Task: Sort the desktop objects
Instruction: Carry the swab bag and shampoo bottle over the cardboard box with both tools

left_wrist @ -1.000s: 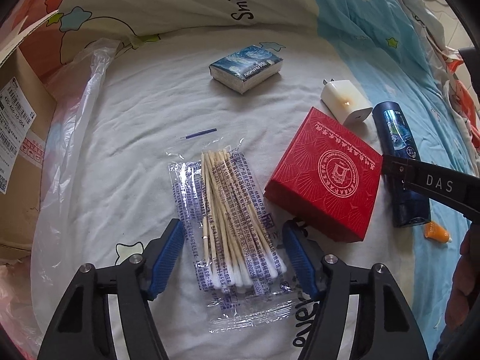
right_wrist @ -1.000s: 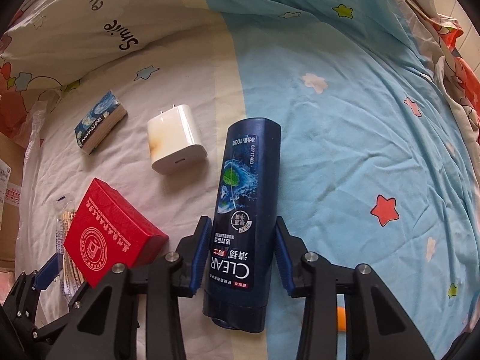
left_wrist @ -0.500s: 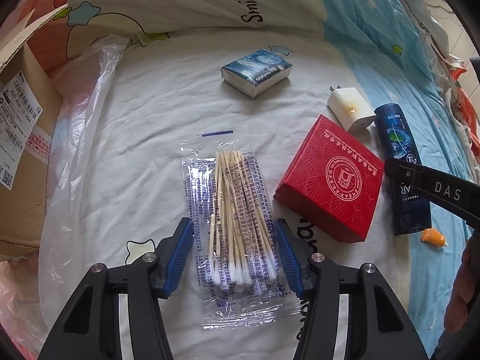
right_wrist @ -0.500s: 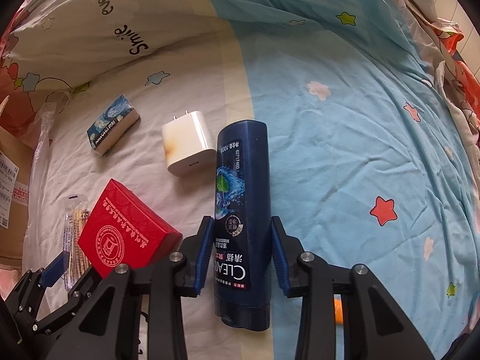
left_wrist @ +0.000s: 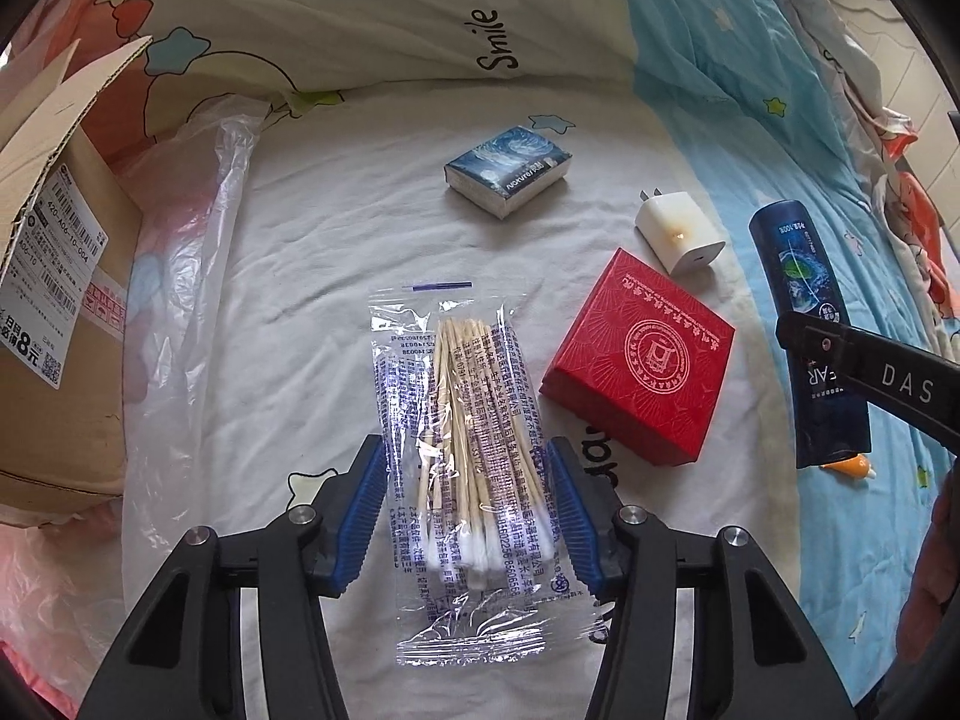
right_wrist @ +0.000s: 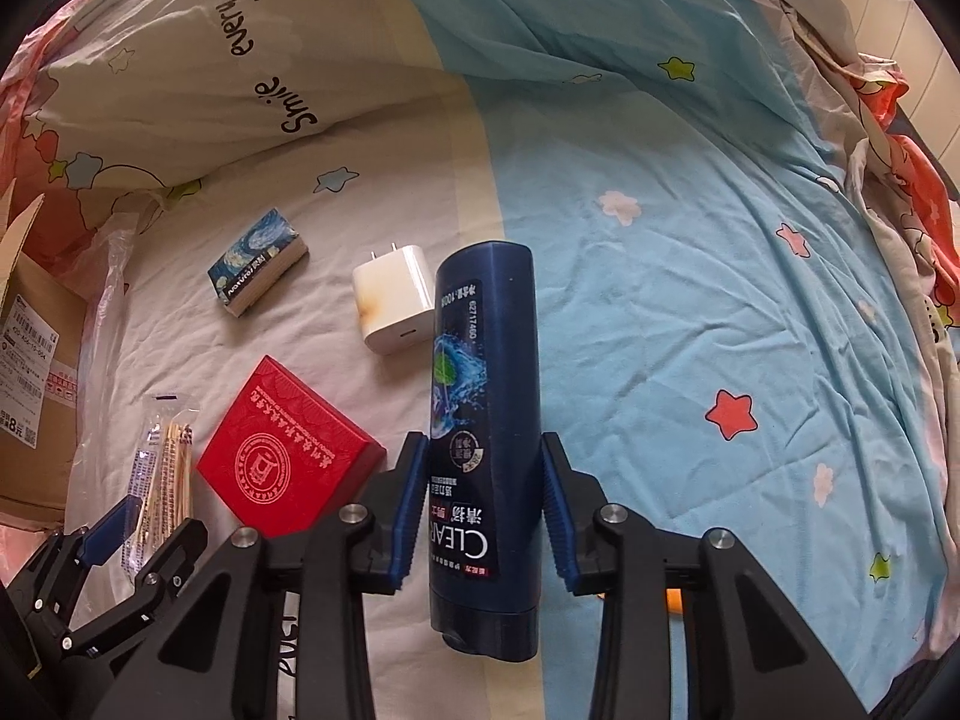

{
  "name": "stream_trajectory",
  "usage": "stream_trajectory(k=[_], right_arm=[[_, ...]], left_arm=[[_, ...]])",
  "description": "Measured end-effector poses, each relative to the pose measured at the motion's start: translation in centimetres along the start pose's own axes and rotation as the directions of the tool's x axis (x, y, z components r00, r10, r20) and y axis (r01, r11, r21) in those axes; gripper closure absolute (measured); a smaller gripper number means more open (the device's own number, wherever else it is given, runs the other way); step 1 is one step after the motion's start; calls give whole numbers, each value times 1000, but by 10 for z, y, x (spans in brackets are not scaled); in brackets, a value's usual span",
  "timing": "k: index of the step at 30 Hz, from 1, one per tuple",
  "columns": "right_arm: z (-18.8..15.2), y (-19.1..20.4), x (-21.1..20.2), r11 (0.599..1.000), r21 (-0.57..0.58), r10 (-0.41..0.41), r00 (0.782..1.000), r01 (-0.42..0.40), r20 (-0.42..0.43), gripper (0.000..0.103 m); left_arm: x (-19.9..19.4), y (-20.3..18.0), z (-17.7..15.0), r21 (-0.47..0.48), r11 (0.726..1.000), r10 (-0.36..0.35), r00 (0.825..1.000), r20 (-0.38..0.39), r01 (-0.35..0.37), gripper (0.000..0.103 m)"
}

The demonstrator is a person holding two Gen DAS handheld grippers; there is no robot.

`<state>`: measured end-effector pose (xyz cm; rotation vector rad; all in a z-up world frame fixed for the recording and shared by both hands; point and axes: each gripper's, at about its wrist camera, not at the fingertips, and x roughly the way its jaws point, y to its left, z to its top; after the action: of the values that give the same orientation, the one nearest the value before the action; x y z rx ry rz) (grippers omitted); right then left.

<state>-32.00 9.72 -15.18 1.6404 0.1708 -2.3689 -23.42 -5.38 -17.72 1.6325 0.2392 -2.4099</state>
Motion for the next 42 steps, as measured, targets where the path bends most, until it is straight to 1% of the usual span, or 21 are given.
stream_trajectory(k=[3,6,11,13,18,27,35,42], right_arm=[[3,12,3,1000,-2,0,1000,0,7,69],[3,6,2,1000,11,6,1000,-6,11,69],[-10,1,-20,1000,5,-1,1000,1,15,69],[-12,1,-25,1000,5,-5,1000,5,18,69],[-14,5,-40,1000,-6,-10,999,11,34,69],[-22,18,-73,1000,-23,7,998,-6,61,70],[-35,34,-104,999,-33,11,997,-8,80,70],[-39,61,-140,997,-70,25,992,-17,122,70]], left_arm=[[-6,1,-1,1,1000,0,1000,-1,0,52],[-12,3,-2,2,1000,-2,1000,0,2,52],[-24,3,-3,15,1000,-7,1000,13,7,54],[-28,3,-3,15,1000,-11,1000,13,11,57],[-40,2,-3,23,999,-23,999,23,22,59],[-66,7,-3,29,999,-34,998,44,33,59],[-102,14,-8,40,998,-50,996,77,47,59],[-138,29,-12,35,998,-53,992,117,49,59]])
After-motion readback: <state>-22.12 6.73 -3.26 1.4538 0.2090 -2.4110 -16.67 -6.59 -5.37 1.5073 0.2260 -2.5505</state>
